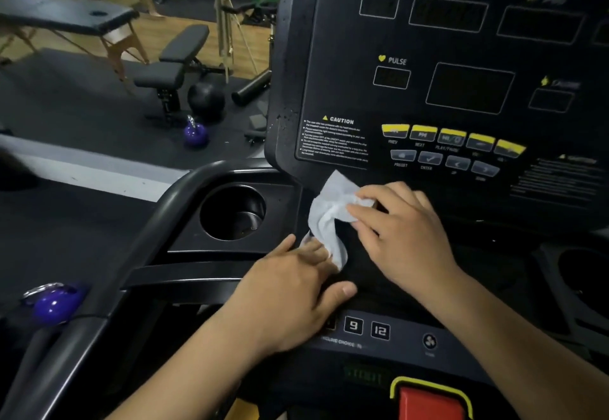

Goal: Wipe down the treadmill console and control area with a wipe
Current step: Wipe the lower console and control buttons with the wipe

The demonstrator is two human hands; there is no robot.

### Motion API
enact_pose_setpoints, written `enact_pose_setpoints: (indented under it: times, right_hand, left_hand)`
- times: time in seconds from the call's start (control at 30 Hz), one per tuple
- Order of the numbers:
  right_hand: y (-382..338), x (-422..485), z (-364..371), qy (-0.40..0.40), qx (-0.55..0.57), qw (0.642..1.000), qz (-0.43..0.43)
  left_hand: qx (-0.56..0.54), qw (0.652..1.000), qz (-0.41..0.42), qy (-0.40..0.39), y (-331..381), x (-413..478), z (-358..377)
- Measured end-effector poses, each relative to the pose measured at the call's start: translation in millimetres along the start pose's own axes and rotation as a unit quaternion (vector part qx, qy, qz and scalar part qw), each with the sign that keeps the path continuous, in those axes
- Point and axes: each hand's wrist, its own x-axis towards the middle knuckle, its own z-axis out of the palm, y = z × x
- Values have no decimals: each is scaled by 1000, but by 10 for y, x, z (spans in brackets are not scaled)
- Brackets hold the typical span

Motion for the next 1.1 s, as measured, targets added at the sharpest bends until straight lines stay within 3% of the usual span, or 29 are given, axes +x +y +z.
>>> enact_pose_setpoints:
  times: [0.2, 0.33, 0.37, 0.43, 0.5, 0.57, 0.7, 0.83, 0.93, 1.0, 1.1]
  right_hand:
    - [23, -92, -171, 40, 48, 997, -53]
    - [-12, -184, -243, -229, 70, 970, -43]
    - [-23, -206, -240, -262, 76, 962, -23]
    - [-55, -261, -259, -240, 105, 965, 11]
    - [-136, -299, -285, -177, 120, 977, 6]
    - [-190, -296, -276, -163, 139, 977, -5]
    - [-164, -265, -191, -264, 126, 956, 6]
    - [-154, -205, -194, -283, 45, 958, 18]
    - [-196, -243, -334, -203, 31, 978, 36]
    - [-231, -272, -390, -159, 97, 982, 37]
    - [-209, -252, -243, -272, 108, 956, 14]
  left_hand:
    - [60, 997, -53, 5, -98, 227, 36]
    - [82, 995, -57, 18, 6, 172, 29]
    - [81, 995, -55, 18, 29, 116, 11]
    - [76, 995, -54, 23, 57, 20, -65]
    - [70, 995, -53, 52, 65, -9, -136]
    - [55, 995, -46, 73, 70, 20, -118]
    - [62, 997, -25, 26, 63, 150, 30]
    - [78, 996, -28, 20, 30, 226, 19]
    - [89, 996, -13, 29, 40, 135, -33]
    - [90, 996, -5, 25, 41, 77, -34]
    - [84, 996, -21, 5, -27, 150, 16]
